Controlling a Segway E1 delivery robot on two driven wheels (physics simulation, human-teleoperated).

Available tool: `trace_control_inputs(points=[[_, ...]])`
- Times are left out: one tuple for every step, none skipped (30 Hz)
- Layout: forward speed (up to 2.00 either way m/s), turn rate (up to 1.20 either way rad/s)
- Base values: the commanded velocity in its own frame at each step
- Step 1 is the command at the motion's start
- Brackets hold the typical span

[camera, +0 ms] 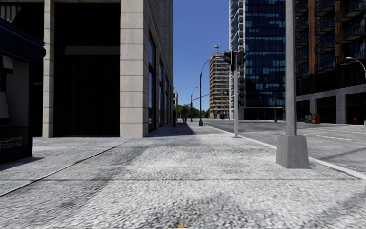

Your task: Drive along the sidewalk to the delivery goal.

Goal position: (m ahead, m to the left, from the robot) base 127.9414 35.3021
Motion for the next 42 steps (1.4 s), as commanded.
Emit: trace_control_inputs(points=[[1.35,0.0],[1.41,0.0],[1.41,0.0],[1.46,0.0],[1.48,0.0],[1.5,0.0],[1.53,0.0],[1.53,0.0],[1.56,0.0],[1.6,0.0],[1.62,0.0],[1.63,0.0],[1.63,0.0],[1.64,0.0],[1.65,0.0],[1.66,0.0],[1.66,0.0],[1.66,0.0],[1.67,0.0],[1.67,0.0],[1.68,0.0],[1.68,0.0],[1.81,0.0],[2.0,0.0],[2.0,0.0],[2.0,0.0],[2.0,0.0],[2.0,0.0],[2.0,0.0],[2.0,0.0],[2.0,0.0],[2.0,0.0],[2.0,0.0],[2.0,0.0],[2.0,0.0],[2.0,0.0],[2.0,0.0],[2.0,0.0],[2.0,0.0],[2.0,0.0],[2.0,0.0],[2.0,0.0]])
